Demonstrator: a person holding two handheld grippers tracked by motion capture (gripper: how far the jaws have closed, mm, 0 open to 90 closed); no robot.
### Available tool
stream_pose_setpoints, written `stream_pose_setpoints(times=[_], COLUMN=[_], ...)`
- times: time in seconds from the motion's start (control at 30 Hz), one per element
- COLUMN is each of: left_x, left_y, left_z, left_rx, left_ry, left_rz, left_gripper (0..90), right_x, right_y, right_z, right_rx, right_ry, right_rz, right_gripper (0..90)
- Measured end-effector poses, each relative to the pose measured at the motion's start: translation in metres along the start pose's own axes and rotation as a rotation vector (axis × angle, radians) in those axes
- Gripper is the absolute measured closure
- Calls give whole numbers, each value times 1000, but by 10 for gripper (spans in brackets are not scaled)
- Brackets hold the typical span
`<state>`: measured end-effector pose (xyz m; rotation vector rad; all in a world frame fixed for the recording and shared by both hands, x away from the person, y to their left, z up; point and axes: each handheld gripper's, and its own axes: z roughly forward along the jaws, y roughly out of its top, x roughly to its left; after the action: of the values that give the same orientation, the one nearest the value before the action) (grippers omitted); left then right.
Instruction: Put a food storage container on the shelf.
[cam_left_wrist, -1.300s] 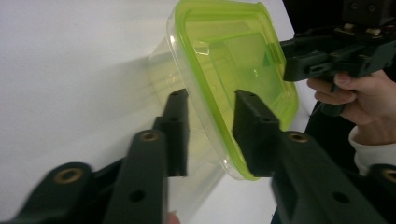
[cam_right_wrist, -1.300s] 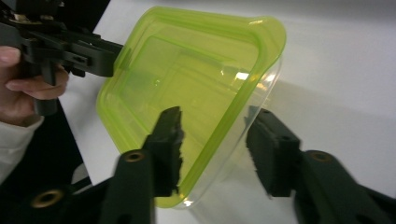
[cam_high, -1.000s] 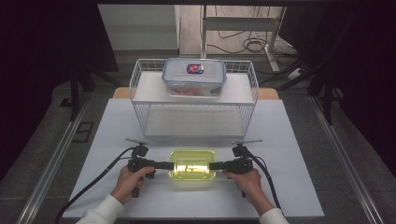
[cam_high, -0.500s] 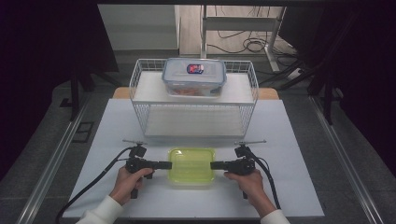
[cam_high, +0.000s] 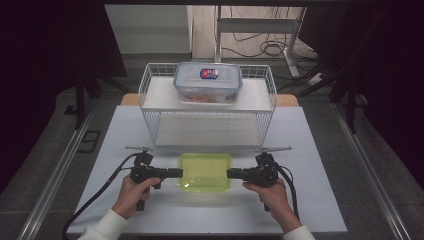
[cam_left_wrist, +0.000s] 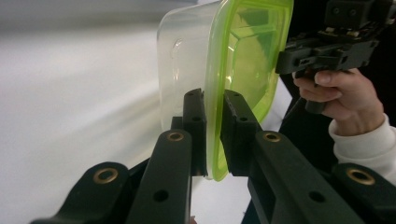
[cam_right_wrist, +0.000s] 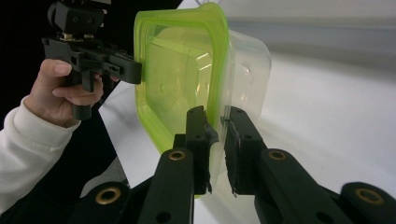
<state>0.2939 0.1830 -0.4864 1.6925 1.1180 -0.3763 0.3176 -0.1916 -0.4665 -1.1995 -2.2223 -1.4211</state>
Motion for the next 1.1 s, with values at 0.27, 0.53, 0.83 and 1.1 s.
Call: stream_pose_setpoints(times=[0.27, 0.53, 0.83, 1.1], left_x=[-14, -22, -32, -39], left_y=[5, 9, 13, 15], left_z=[-9, -16, -23, -26], left_rx=[-14, -28, -44, -48], left_ry=[12, 3, -2, 8], left_rz=[40, 66, 95, 117], left_gripper=[815, 814, 813, 813], right_x=[12, 21, 31, 34], right_y=[5, 10, 15, 17], right_z=[-7, -13, -20, -23], right_rx=[-22, -41, -66, -73], right_ry=[-5, -8, -8, -8], right_rz=[-59, -109, -159, -177], right_gripper=[797, 795, 795, 795])
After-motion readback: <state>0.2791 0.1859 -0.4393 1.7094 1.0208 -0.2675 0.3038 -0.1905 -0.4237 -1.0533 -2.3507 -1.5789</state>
